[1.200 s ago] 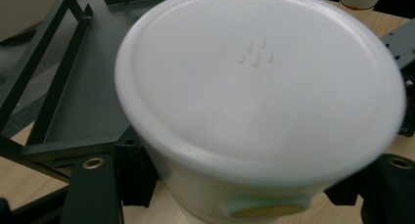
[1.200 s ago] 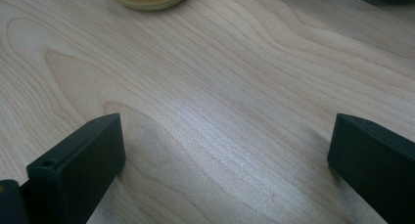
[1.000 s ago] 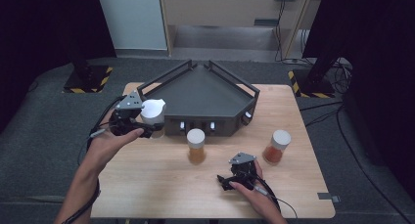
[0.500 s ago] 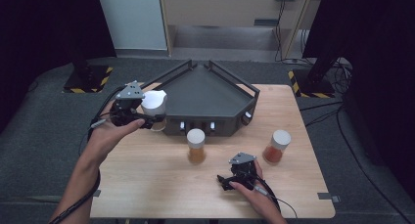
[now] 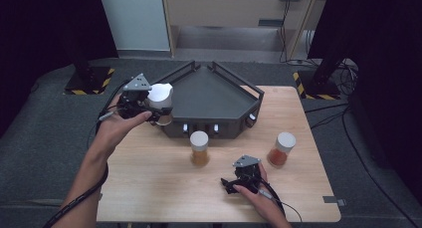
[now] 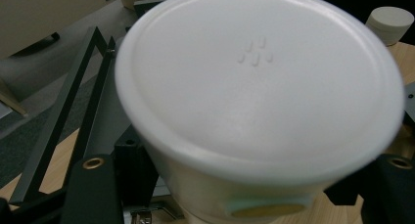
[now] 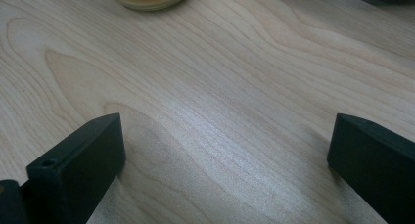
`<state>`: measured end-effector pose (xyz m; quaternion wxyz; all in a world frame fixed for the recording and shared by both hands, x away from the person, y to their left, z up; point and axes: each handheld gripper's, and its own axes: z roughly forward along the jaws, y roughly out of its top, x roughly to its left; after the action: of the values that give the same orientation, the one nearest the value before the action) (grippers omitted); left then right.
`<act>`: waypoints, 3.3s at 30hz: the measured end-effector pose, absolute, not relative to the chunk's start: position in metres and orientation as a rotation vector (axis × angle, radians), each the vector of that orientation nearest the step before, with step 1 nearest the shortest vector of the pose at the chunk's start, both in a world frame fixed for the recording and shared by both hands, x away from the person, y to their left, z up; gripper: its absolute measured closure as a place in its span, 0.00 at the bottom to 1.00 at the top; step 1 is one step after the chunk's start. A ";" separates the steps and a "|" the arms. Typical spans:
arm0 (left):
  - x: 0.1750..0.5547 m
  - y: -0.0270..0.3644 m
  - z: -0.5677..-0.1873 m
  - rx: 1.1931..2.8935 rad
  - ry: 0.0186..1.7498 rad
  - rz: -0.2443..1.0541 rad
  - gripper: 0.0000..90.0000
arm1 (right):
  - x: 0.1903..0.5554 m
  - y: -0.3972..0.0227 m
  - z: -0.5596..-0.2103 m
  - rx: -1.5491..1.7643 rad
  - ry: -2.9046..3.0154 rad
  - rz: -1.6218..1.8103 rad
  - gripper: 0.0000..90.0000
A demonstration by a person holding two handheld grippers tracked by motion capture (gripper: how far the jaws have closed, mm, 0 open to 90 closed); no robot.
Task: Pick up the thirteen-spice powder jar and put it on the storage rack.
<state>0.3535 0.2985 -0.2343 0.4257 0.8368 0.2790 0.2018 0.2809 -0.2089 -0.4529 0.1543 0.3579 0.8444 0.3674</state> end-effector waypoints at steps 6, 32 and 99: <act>0.362 0.296 -0.231 2.104 0.691 0.510 0.32 | 0.281 -0.209 -0.453 1.027 2.420 1.053 0.01; 0.397 0.282 -0.237 2.079 0.744 0.519 0.32 | 0.281 -0.209 -0.453 1.027 2.419 1.052 0.01; 0.434 0.280 -0.291 2.024 0.914 0.480 0.32 | 0.281 -0.209 -0.453 1.028 2.418 1.055 0.01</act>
<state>0.4336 0.2805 -0.2915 0.4210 0.8081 0.3648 0.1915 0.2805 -0.2090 -0.4529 0.1544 0.3587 0.8438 0.3681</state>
